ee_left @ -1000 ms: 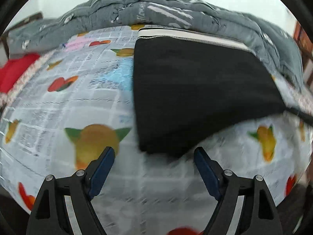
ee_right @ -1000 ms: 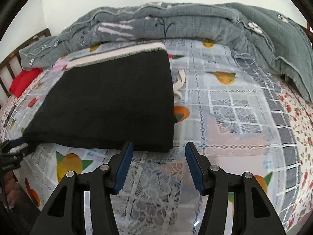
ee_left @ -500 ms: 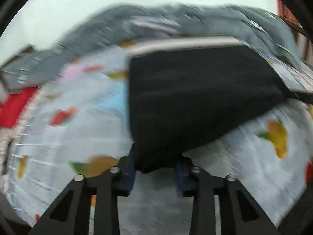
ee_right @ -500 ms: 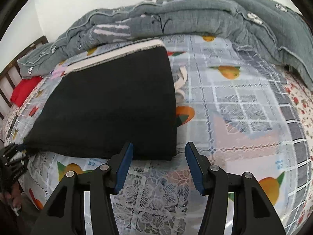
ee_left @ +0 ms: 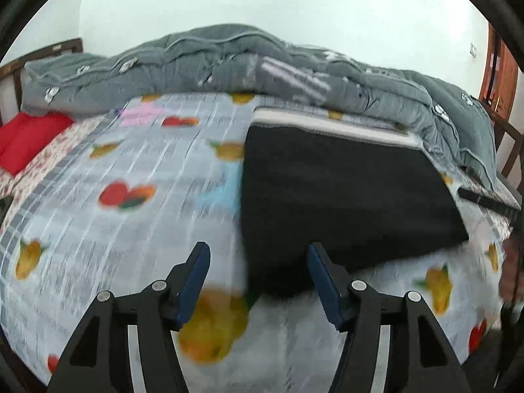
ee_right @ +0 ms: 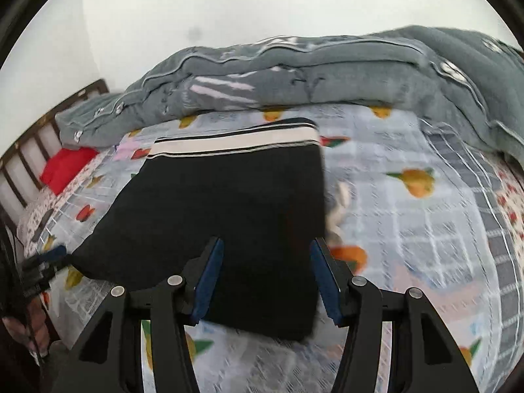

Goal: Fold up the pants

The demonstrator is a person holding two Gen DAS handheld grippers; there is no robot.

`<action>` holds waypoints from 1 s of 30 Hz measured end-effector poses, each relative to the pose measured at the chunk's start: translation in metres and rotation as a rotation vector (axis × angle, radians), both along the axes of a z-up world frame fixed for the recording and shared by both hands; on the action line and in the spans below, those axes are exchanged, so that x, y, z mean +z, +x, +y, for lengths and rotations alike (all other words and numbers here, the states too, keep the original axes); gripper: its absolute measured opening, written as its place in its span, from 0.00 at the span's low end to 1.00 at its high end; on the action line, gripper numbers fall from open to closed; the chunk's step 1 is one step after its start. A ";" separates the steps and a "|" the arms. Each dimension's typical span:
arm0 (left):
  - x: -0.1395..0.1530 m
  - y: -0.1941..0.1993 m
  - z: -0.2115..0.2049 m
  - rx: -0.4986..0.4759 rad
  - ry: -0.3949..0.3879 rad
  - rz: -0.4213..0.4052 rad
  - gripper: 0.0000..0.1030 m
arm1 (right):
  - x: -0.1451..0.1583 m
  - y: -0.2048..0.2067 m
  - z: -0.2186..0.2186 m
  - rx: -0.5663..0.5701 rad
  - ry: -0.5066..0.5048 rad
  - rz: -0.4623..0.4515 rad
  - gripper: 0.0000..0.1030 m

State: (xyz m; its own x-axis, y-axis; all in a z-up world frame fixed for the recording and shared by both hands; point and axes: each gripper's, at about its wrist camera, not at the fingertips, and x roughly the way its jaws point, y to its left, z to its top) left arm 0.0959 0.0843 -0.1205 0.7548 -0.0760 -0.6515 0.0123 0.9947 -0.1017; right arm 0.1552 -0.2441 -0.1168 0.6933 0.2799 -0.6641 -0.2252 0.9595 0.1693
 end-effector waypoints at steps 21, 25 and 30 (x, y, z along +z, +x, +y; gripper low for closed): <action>-0.028 0.024 -0.070 -0.140 0.070 0.075 0.67 | -0.036 -0.027 0.040 0.111 -0.181 0.004 0.54; -0.025 0.021 -0.065 -0.133 0.048 0.075 0.67 | -0.018 -0.030 0.024 0.083 -0.125 -0.043 0.54; -0.021 0.007 -0.055 -0.096 0.065 0.028 0.67 | -0.016 -0.012 0.004 0.017 -0.085 -0.024 0.54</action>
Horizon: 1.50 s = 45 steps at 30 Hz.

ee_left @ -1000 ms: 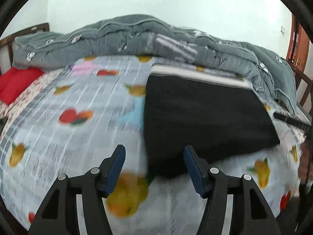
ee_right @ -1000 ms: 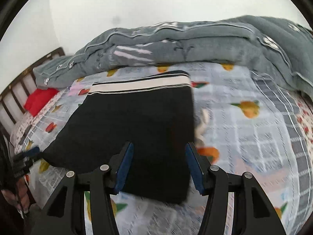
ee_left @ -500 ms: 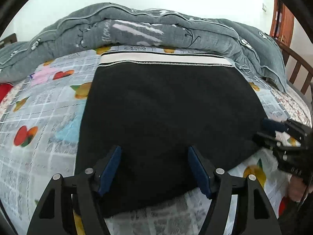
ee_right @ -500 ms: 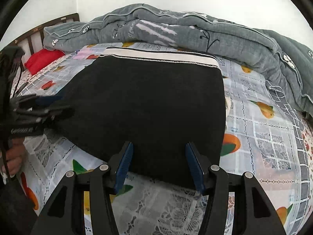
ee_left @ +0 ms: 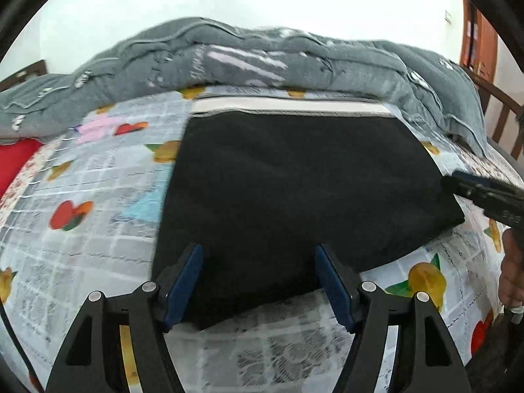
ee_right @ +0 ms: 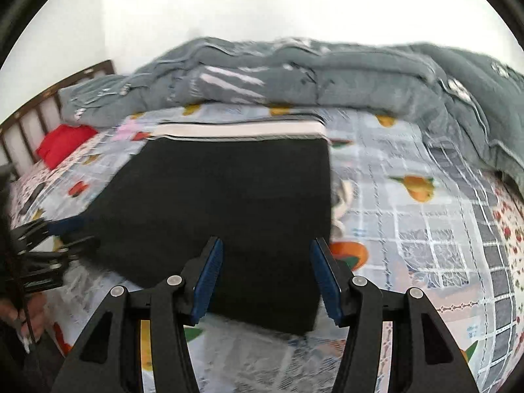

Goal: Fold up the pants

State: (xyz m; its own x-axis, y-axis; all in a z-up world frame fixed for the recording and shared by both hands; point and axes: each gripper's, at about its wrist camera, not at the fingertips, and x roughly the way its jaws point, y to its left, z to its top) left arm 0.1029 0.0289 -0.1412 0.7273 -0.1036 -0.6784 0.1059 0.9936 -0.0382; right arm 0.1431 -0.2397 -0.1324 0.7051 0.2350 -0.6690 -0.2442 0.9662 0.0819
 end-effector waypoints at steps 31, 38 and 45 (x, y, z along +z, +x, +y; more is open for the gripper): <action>-0.028 0.053 0.076 0.002 -0.257 0.116 0.72 | -0.025 0.101 0.000 -0.042 0.162 0.183 0.56; -0.024 -0.006 0.053 -0.111 -0.135 0.057 0.73 | -0.026 0.077 0.000 -0.018 0.106 0.183 0.56; 0.012 0.017 0.066 -0.002 -0.209 -0.038 0.73 | -0.013 0.056 -0.005 -0.019 0.052 0.114 0.52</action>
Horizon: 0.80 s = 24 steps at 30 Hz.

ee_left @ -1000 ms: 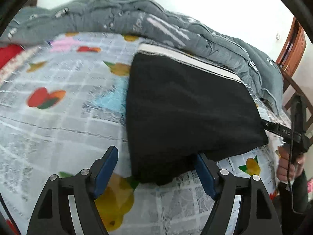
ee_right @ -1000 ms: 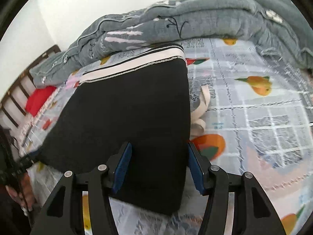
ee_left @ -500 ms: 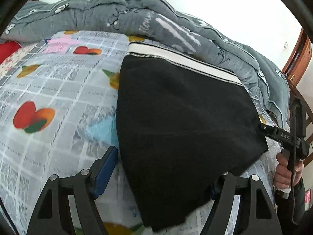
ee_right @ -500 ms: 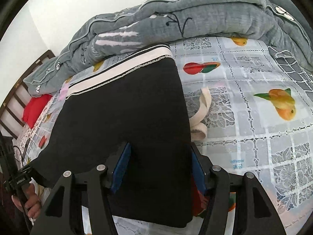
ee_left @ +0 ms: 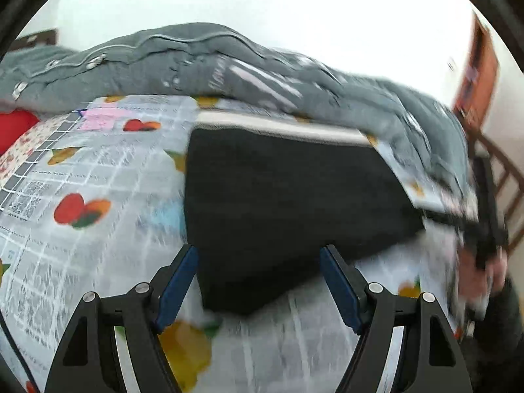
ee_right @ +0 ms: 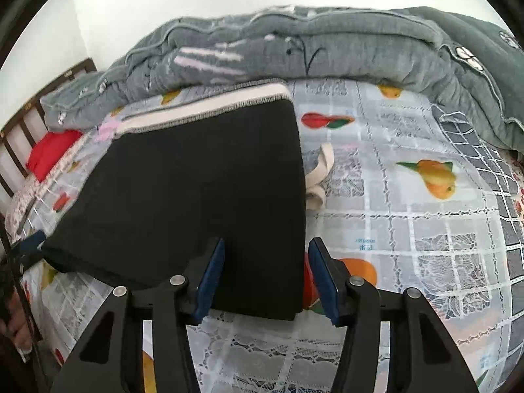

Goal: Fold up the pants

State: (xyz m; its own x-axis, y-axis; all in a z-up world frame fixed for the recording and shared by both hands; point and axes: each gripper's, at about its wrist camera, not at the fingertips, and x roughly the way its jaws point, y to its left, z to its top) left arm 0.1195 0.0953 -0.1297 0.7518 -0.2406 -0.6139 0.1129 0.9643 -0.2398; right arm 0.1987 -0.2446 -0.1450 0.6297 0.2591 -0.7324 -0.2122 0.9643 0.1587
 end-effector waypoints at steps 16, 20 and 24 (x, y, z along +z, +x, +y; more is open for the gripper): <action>-0.007 -0.011 -0.021 0.091 0.074 0.180 0.72 | 0.015 -0.051 0.005 -0.040 -0.077 0.008 0.52; 0.032 -0.040 -0.039 0.090 0.089 0.123 0.73 | 0.046 -0.081 0.008 -0.078 -0.109 -0.043 0.52; 0.069 -0.073 -0.056 0.089 0.131 0.036 0.73 | 0.076 -0.112 0.003 -0.105 -0.097 -0.067 0.61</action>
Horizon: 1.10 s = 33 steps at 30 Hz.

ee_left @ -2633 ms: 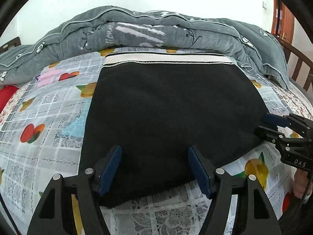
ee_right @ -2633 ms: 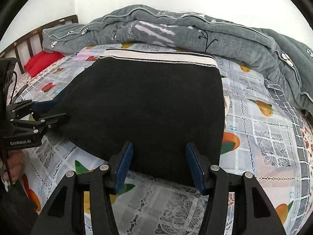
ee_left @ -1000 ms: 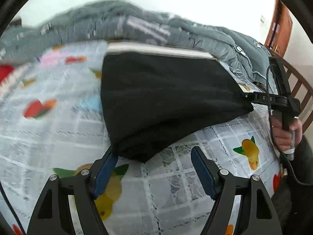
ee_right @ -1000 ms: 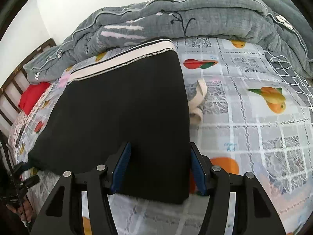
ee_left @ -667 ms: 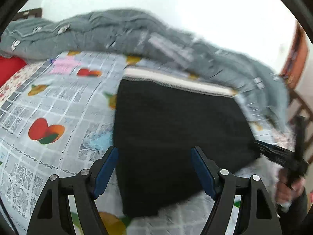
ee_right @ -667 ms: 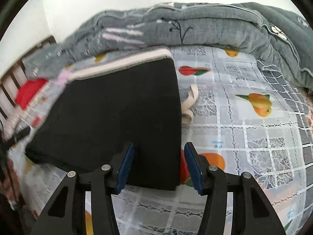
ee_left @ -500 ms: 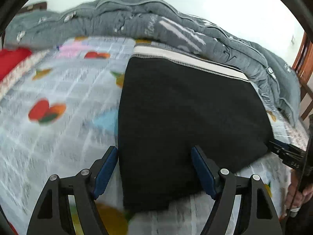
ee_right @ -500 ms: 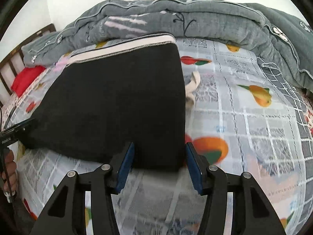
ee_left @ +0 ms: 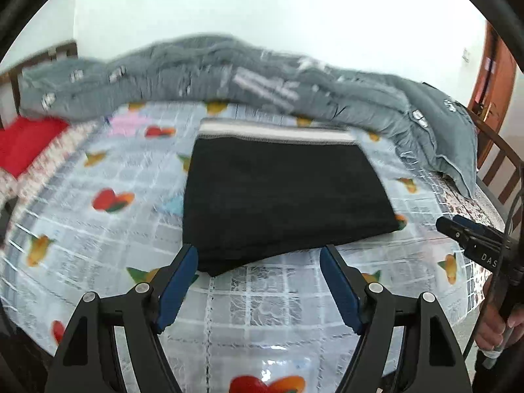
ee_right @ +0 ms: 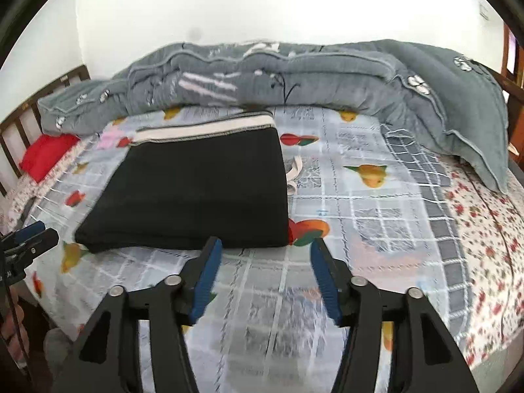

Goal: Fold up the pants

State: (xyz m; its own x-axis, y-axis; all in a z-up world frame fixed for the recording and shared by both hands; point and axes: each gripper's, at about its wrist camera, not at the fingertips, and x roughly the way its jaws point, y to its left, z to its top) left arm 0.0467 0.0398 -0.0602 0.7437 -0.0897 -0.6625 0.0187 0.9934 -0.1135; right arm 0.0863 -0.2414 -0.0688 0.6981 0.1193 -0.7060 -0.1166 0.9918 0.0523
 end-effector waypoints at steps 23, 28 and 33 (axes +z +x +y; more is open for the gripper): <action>0.043 -0.083 -0.023 0.055 0.079 -0.085 0.80 | 0.045 -0.093 -0.009 -0.074 -0.027 -0.097 0.90; 0.043 -0.085 -0.025 0.058 0.083 -0.084 0.80 | 0.045 -0.098 -0.010 -0.095 -0.037 -0.092 0.90; 0.042 -0.086 -0.026 0.060 0.083 -0.084 0.80 | 0.043 -0.100 -0.014 -0.099 -0.036 -0.086 0.90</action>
